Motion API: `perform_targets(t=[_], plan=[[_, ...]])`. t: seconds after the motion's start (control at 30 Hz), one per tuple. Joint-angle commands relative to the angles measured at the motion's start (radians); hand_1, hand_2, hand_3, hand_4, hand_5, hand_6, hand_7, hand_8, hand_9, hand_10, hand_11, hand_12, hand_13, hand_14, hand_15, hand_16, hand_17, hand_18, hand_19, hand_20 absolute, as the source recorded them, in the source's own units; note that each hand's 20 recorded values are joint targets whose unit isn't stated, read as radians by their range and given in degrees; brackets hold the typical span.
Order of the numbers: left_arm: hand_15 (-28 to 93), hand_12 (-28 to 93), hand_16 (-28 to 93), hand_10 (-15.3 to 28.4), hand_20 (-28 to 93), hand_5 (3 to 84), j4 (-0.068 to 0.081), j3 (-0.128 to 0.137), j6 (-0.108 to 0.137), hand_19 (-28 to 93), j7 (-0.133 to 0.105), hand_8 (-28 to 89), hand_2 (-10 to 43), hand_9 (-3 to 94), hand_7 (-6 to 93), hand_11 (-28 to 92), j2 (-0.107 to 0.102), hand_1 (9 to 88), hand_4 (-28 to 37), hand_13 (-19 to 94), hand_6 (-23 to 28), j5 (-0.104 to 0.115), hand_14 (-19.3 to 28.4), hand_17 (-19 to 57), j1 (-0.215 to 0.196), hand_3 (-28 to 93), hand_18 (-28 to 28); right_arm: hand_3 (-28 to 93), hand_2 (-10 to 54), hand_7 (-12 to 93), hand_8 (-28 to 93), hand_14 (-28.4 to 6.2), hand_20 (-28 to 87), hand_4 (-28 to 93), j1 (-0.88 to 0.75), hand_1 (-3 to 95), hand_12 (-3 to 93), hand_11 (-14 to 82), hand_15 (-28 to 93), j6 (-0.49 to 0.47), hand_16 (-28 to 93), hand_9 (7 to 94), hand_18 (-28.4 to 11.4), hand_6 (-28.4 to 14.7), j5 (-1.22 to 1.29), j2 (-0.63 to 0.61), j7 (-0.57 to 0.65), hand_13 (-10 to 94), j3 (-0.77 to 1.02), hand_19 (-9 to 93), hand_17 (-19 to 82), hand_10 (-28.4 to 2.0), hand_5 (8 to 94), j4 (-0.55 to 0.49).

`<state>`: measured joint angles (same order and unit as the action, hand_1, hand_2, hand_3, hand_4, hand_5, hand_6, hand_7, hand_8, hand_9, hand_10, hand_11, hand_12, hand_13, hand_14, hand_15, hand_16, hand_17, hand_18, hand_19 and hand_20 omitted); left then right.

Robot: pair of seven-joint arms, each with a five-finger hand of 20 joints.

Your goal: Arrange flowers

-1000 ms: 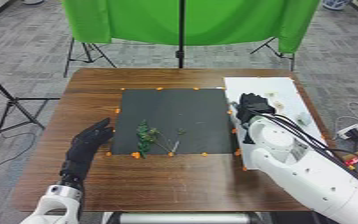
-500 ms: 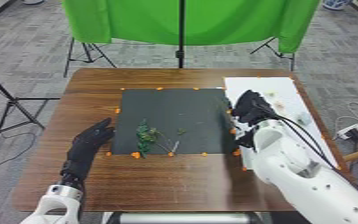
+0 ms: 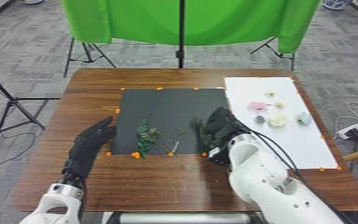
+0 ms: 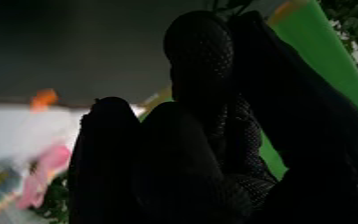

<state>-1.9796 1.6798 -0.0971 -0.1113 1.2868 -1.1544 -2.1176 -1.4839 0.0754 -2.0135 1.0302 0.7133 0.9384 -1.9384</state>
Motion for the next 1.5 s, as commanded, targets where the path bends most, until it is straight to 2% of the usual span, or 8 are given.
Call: perform_targets(t=[0.03, 0.13, 0.2, 0.33, 0.5, 0.83, 1.07, 1.5], plan=[[16, 17, 6, 11.9, 20, 33.8, 0.011, -0.007, -0.003, 5, 0.002, -4, -5.7, 39.4, 5.1, 12, 0.005, 24.2, -19.8, 28, 3.3, 0.004, 16.3, -0.9, -0.007, 65, 14.1, 58, -9.5, 31, 22, -1.9, 62, 0, -0.035, 51.2, 21.6, 48.5, 71, 0.028, 22, 93.7, -9.8, -3.2, -0.077, -0.001, 0.006, 94, 0.016, 93, 76, -10.4, 85.9, 0.012], [16, 18, 6, 11.9, 20, 32.7, 0.012, -0.006, -0.006, 5, 0.0, -3, -6.0, 39.3, 4.9, 12, 0.005, 24.1, -19.7, 28, 3.2, 0.003, 16.3, -0.9, -0.008, 65, 14.1, 57, -9.5, 31, 22, -1.9, 62, 0, -0.052, 50.3, 21.7, 48.4, 71, 0.034, 23, 93.7, -9.8, -3.2, -0.093, 0.004, 0.008, 94, 0.029, 93, 76, -10.4, 85.8, 0.007], [16, 18, 6, 11.8, 20, 32.5, 0.019, -0.008, -0.016, 5, -0.016, -3, -6.3, 39.3, 4.9, 12, 0.006, 23.4, -20.0, 28, 3.1, 0.019, 16.4, -0.9, -0.007, 65, 14.1, 56, -9.5, 31, 21, -2.0, 62, -1, -0.062, 50.0, 21.8, 48.2, 70, 0.024, 23, 93.7, -9.8, -3.2, -0.092, 0.008, 0.007, 94, 0.038, 93, 76, -10.4, 85.7, 0.004], [15, 18, 6, 11.7, 20, 32.6, 0.025, -0.009, -0.031, 5, -0.03, -3, -6.7, 39.1, 4.5, 12, 0.005, 20.5, -21.6, 28, 3.2, 0.016, 16.5, -0.9, -0.002, 65, 14.3, 56, -9.5, 32, 18, -2.0, 62, -5, -0.076, 45.8, 22.3, 47.4, 70, 0.014, 23, 93.7, -9.8, -3.1, -0.096, 0.011, 0.002, 94, 0.041, 93, 75, -10.7, 85.1, 0.004], [15, 18, 7, 11.6, 20, 32.4, 0.023, -0.006, -0.037, 5, -0.028, -3, -7.3, 39.1, 4.0, 11, 0.004, 19.4, -23.2, 29, 3.1, 0.015, 16.6, -0.9, -0.006, 66, 14.5, 59, -9.5, 37, -7, -2.2, 61, -8, -0.087, 39.1, 22.9, 46.4, 69, -0.002, 24, 93.7, -9.5, -3.0, -0.1, 0.012, 0.001, 94, 0.046, 93, 75, -11.0, 84.7, -0.002], [14, 18, 7, 11.5, 20, 32.7, 0.022, -0.002, -0.043, 4, -0.01, -3, -7.1, 39.0, 3.8, 11, 0.004, 19.9, -23.7, 29, 3.2, 0.013, 16.8, -0.9, -0.007, 66, 14.6, 63, -8.0, 33, -8, -2.8, 62, -9, -0.12, 31.9, 23.8, 45.0, 68, 0.094, 25, 93.4, -10.8, -2.7, -0.166, -0.028, -0.081, 94, 0.044, 93, 73, -11.6, 84.0, -0.105], [14, 18, 7, 11.6, 20, 33.4, 0.026, -0.008, -0.058, 4, -0.007, -3, -6.7, 39.1, 3.7, 11, 0.004, 20.2, -23.3, 28, 3.5, 0.01, 16.7, -0.9, 0.003, 66, 14.5, 63, 0.3, 22, -8, -3.2, 63, -10, -0.056, 28.0, 24.4, 44.0, 67, -0.046, 26, 93.2, -11.9, -2.7, -0.065, -0.032, -0.146, 94, -0.028, 93, 72, -12.0, 83.8, -0.083], [14, 18, 7, 11.6, 20, 34.2, 0.021, -0.002, -0.052, 4, -0.011, -3, -6.4, 39.0, 3.7, 11, 0.012, 20.4, -23.2, 28, 3.7, 0.008, 16.6, -0.9, -0.007, 66, 14.4, 63, 2.8, 15, -8, -3.6, 63, -10, -0.09, 27.5, 24.3, 43.4, 66, -0.099, 27, 93.0, -12.1, -2.9, -0.025, -0.057, -0.104, 94, -0.007, 93, 72, -12.3, 81.6, -0.074]])
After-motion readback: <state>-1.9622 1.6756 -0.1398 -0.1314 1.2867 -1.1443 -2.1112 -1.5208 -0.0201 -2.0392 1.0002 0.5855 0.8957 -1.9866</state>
